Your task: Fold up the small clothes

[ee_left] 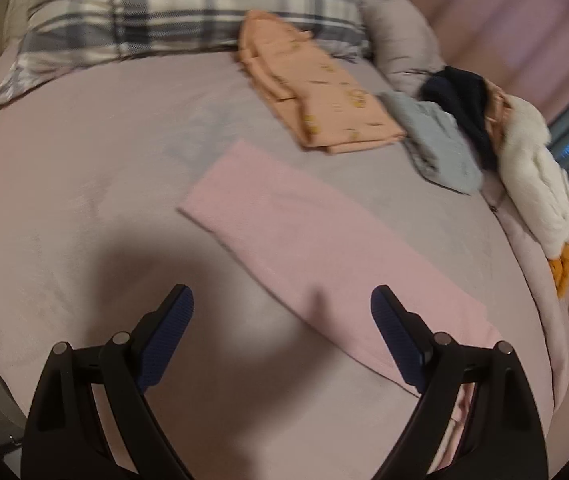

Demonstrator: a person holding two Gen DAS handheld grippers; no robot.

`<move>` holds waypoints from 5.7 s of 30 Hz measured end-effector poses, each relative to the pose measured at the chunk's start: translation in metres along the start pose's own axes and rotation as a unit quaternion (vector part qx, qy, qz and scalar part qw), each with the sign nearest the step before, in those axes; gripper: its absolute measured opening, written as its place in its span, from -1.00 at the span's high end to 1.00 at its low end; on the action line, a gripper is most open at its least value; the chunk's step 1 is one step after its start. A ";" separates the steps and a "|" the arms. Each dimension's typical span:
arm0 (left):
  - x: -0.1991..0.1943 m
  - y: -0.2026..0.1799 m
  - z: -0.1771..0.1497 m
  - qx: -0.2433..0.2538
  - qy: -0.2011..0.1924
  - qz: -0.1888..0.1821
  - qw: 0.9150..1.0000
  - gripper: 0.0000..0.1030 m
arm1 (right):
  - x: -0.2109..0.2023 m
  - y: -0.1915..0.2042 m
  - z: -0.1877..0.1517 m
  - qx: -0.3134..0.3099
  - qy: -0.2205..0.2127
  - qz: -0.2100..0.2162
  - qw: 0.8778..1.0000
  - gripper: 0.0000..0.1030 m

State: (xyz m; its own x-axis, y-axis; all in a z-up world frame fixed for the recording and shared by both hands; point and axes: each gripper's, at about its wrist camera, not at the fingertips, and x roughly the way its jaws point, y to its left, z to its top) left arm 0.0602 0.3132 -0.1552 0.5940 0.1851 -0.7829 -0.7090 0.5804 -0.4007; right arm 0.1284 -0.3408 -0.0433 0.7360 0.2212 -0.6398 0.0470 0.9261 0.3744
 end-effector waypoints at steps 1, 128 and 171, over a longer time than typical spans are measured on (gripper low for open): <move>0.002 0.005 0.002 -0.008 -0.001 0.003 1.000 -0.75 | 0.006 -0.001 0.002 0.001 0.002 -0.003 1.000 -0.91; -0.052 -0.111 -0.087 0.190 0.071 -0.134 0.970 -0.20 | 0.046 0.263 0.090 -0.229 0.064 0.152 0.959 0.88; 0.068 -0.246 -0.139 0.324 0.184 -0.103 0.922 0.36 | 0.181 0.043 0.010 -0.072 0.204 -0.054 0.975 0.89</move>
State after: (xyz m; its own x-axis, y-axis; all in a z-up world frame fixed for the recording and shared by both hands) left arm 0.2216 0.0726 -0.1760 0.4375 -0.1943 -0.8779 -0.1492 0.9471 -0.2840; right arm 0.2708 -0.2638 -0.1364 0.4009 0.1969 -0.8947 -0.0076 0.9773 0.2117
